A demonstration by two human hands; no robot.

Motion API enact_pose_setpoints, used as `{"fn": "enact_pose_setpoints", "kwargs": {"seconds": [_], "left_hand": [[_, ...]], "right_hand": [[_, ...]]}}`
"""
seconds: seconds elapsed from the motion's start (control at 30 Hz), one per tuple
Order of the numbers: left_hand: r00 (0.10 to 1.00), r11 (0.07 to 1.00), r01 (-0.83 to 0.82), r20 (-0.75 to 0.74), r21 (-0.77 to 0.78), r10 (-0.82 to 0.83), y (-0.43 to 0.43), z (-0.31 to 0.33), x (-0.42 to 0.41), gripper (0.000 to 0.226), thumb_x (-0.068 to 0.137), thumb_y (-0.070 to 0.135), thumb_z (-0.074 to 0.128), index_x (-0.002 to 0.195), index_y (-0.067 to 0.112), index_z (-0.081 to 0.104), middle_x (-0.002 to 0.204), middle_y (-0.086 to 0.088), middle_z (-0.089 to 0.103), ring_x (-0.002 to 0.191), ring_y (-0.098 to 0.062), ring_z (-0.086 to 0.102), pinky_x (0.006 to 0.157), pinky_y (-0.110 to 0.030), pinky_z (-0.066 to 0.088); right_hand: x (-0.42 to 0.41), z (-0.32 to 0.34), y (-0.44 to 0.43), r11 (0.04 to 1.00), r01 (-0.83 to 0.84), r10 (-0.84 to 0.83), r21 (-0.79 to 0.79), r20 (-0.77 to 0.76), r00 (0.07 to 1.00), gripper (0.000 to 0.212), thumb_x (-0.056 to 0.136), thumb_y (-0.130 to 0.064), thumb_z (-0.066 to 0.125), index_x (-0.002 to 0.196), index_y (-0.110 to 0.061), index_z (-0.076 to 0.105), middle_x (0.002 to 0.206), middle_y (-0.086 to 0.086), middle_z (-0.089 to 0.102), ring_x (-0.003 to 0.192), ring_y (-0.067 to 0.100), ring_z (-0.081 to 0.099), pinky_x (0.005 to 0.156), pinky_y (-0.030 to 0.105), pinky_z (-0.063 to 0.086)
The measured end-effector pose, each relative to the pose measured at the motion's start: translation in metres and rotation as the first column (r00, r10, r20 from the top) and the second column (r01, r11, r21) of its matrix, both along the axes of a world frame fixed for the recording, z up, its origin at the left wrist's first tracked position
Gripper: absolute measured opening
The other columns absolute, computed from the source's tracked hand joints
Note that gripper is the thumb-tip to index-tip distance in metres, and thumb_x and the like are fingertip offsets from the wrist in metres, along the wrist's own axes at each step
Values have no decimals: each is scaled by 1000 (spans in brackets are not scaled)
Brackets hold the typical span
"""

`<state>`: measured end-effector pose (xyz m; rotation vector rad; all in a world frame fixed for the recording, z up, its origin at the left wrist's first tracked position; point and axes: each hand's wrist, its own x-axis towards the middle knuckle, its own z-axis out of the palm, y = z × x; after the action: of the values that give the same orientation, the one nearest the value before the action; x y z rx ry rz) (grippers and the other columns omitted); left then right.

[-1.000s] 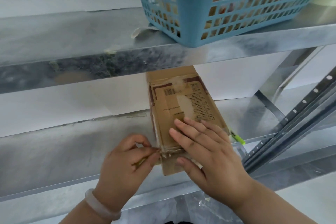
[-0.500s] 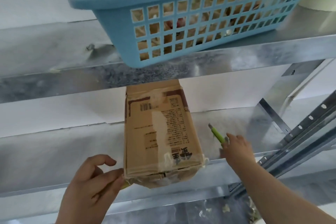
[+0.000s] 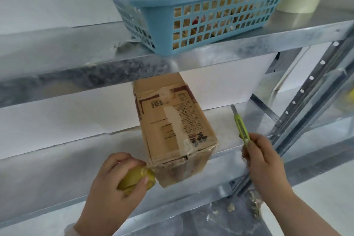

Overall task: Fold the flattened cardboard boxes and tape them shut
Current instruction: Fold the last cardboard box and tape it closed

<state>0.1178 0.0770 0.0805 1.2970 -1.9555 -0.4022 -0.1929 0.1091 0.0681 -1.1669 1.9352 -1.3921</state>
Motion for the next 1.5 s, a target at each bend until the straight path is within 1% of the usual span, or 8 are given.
{"fn": "enact_pose_setpoints", "kwargs": {"seconds": [0.33,0.53,0.83,1.1,1.23,1.3,1.43,1.5], "left_hand": [[989,993,115,-94,32,-111,-12,-4,12,4,75,41,64,74,42,62,107,31,45,99,9,49,78,1,33],[986,989,150,-72,-16,-151,-17,-6,15,22,77,43,61,79,25,75,100,26,43,102,5,47,78,-6,35],[990,992,125,-59,-16,-126,-20,-6,12,4,78,28,75,79,24,75,98,29,41,102,9,44,74,-3,35],[992,995,94,-84,18,-92,-22,-4,11,3,76,27,77,76,27,74,97,28,45,100,16,42,78,5,29],[973,993,67,-227,97,-44,-21,-9,15,22,73,32,75,61,45,62,91,28,53,92,12,51,74,3,33],[971,988,9,-239,155,29,-28,-17,24,25,75,32,75,62,48,61,92,22,55,88,7,55,73,-1,36],[982,979,-100,-139,175,125,-46,-38,39,11,79,26,75,77,33,66,98,14,50,92,4,50,77,-13,40],[982,979,-149,-93,140,163,-54,-44,39,15,79,21,76,80,31,65,99,15,46,90,8,48,75,-9,35]], "right_hand": [[124,52,94,950,-310,288,40,-501,817,38,100,-36,43,133,-56,44,97,-19,62,83,-2,60,70,7,44],[169,44,89,891,-320,452,322,-559,695,65,103,-31,35,133,-66,-11,115,-16,41,100,14,56,84,31,48],[179,34,69,889,-180,440,421,-676,591,76,102,-23,33,141,-47,-27,116,-6,37,87,18,52,68,30,44],[176,33,64,944,-131,328,303,-811,484,89,56,-8,86,138,-28,57,76,-1,53,46,13,26,31,28,31],[164,24,56,871,-162,481,463,-743,465,87,84,-11,61,154,-41,18,103,-3,47,62,18,42,51,30,41],[157,24,57,868,-246,495,431,-713,497,88,69,-8,79,145,-34,45,90,-2,57,50,17,50,39,28,43],[126,10,70,874,-477,325,95,-843,428,71,75,-14,61,144,-30,48,85,-6,60,47,13,52,35,24,42],[106,7,72,867,-486,241,-107,-764,599,54,90,-20,49,142,-33,43,102,-13,57,61,10,57,50,23,48]]}}
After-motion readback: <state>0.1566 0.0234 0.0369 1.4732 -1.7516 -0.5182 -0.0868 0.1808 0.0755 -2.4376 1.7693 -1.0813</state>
